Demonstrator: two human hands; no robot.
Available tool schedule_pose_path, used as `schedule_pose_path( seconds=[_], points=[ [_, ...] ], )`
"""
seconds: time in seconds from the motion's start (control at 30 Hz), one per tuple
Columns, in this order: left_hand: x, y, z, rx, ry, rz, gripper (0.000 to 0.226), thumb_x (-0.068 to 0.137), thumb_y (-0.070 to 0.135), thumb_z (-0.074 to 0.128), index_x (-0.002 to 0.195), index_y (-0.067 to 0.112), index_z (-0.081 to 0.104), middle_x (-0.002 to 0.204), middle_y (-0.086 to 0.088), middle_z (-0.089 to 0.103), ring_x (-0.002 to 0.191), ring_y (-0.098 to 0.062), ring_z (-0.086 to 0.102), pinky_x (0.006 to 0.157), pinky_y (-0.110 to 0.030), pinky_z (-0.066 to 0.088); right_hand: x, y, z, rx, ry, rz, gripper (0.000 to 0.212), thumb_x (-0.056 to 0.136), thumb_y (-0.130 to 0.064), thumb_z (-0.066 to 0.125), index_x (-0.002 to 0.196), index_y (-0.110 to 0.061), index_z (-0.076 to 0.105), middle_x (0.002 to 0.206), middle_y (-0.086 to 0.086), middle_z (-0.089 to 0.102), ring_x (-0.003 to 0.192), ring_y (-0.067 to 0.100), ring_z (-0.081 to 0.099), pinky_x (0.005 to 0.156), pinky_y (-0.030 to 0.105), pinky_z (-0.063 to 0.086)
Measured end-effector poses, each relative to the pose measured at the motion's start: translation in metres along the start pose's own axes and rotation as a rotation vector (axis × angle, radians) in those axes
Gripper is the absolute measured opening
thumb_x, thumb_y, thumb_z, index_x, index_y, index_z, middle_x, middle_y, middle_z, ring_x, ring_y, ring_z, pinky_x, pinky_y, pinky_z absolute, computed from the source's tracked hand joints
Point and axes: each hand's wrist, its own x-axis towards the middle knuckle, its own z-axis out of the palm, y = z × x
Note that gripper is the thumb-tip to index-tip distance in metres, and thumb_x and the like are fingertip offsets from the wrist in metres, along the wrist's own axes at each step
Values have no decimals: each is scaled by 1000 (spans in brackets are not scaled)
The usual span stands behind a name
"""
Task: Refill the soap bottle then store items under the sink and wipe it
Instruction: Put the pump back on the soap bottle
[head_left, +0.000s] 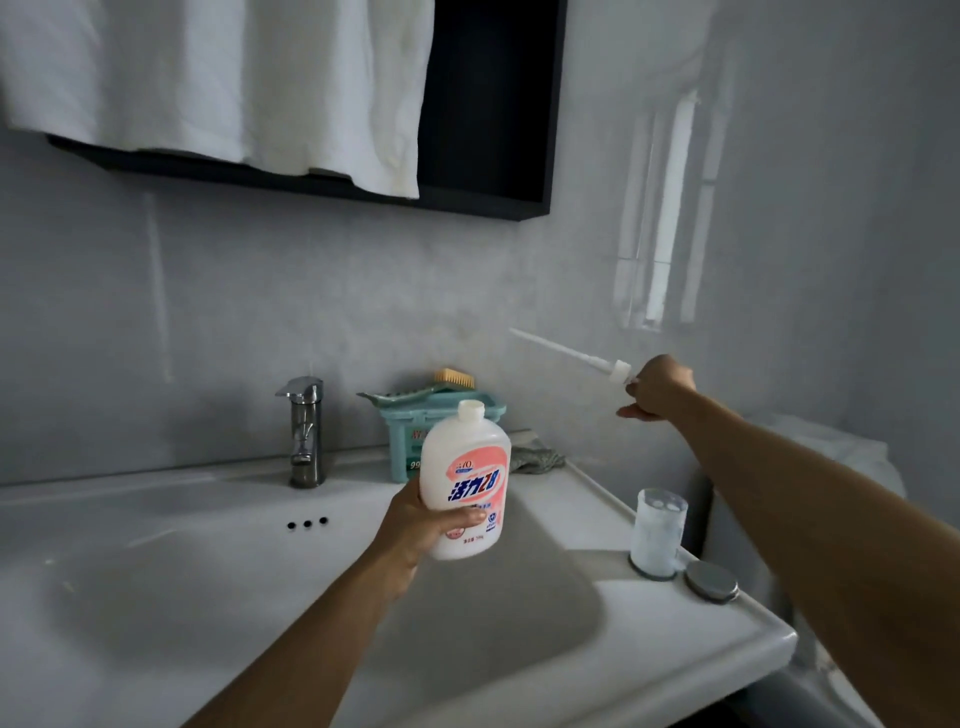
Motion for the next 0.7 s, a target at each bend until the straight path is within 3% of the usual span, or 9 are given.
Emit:
schedule_pose_path(
  seconds=[0.03,0.13,0.2,0.27,0.33,0.4,0.47,0.53,0.7],
  points=[
    [1,0,-1,6,0,1,46,63,-10,80,101,14,68,95,-9,75,90,-25,71,72,-33,57,2,0,-6,-97,35,-55,54,88,-54,50,121,-13,58,91,-3,55,93,13,57,73,21,45],
    [4,-2,-3,19,8,-4,44,62,-12,80,97,12,69,92,-10,76,88,-27,71,71,-33,57,1,-5,-24,-25,47,-111,52,81,-45,66,118,-9,59,120,3,58,106,17,59,86,24,47],
    [4,-3,-5,39,14,-9,44,61,-12,80,95,14,69,91,-8,76,86,-26,71,70,-32,57,7,-3,-29,132,22,-148,43,85,-24,67,120,-3,56,123,9,58,92,19,62,74,22,53],
    [5,-5,-7,64,20,-15,46,60,-10,81,97,14,68,92,-8,75,88,-26,70,71,-32,56,9,0,-33,164,-11,-219,29,90,-4,56,118,2,54,112,21,60,64,16,59,46,16,49],
    [5,-7,-8,91,23,-19,47,60,-9,82,98,15,67,93,-7,75,88,-24,70,70,-32,56,4,0,-35,183,-13,-257,20,91,-2,50,110,-3,56,95,19,59,48,11,57,35,12,41],
    [5,-9,-8,110,22,-18,47,60,-9,82,98,14,67,93,-7,75,88,-25,70,69,-31,55,0,-3,-37,197,-29,-286,8,92,-4,47,94,-10,53,81,11,56,37,6,56,33,15,41],
    [5,-11,-8,124,17,-18,46,60,-9,82,97,13,67,92,-8,75,87,-25,70,68,-29,55,-3,-5,-37,267,-49,-258,16,92,-4,42,80,-10,51,70,10,56,37,17,56,33,21,38],
    [5,-12,-8,137,9,-25,45,60,-8,83,98,12,68,92,-7,75,87,-24,70,67,-29,55,-3,-7,-36,316,-80,-256,20,90,-5,40,75,-10,52,63,12,55,43,28,54,39,23,35],
    [7,-17,-12,167,6,-39,46,59,-6,84,99,11,68,93,-8,75,89,-25,70,72,-32,55,-9,-12,-36,329,-143,-293,21,88,-7,40,72,-10,54,61,13,53,48,30,51,48,30,34]
  ],
)
